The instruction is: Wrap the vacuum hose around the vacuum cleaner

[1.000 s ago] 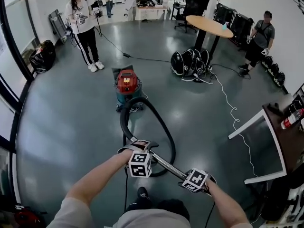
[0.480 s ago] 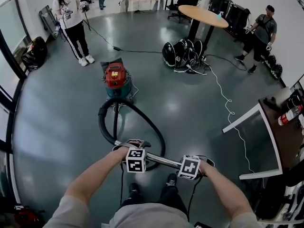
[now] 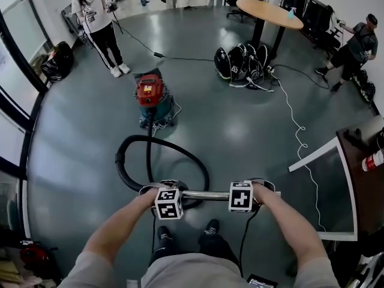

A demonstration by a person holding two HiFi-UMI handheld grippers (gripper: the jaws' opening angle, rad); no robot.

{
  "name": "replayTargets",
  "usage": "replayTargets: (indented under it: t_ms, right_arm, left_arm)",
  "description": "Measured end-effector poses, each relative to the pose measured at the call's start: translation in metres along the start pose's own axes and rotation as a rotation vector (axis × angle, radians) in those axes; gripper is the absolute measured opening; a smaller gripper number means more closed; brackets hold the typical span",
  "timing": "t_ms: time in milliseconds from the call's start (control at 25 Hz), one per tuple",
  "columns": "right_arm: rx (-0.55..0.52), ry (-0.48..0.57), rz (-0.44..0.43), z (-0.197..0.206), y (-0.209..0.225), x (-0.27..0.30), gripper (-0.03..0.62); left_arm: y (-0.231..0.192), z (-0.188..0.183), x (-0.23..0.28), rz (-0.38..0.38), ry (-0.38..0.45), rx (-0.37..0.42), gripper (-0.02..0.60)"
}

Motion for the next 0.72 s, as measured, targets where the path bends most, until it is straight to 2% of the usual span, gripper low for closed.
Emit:
replayTargets:
  t_ms: [160, 360, 520, 640, 720]
  right_arm:
    - [-0.11, 0.031, 0.023, 0.01, 0.018, -0.006, 0.123]
    - [-0.286, 0.126, 0.173, 0.013, 0.043, -0.013, 0.151]
    - [-0.342, 0.187, 0.289, 0.012, 0.064, -0.02, 0.233]
    - [-0.385, 0.186, 0.393, 0.006, 0.085, -0.033, 0.295]
    - [-0.414, 0.168, 0.444, 0.001, 0.096, -0.042, 0.31]
  left_arm:
    - [-0.003, -0.009, 0.005, -0.019, -0.023, -0.094, 0.127]
    - [-0.001, -0.011, 0.013, -0.024, -0.042, -0.235, 0.126]
    - [0.003, -0.011, 0.024, -0.025, -0.047, -0.326, 0.126]
    - [-0.004, -0.009, 0.029, -0.02, -0.029, -0.383, 0.126]
    - [-0.012, -0.01, 0.03, -0.019, -0.014, -0.406, 0.124]
Point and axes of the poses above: the fingertips, and each gripper's own axes: x forward along the fingers, y to its right, z out of its underside, the point moved 2 cm from there along -x, backward along the fingers, and after that the axes turned 1 degree about -x, right-handed, at the moved point
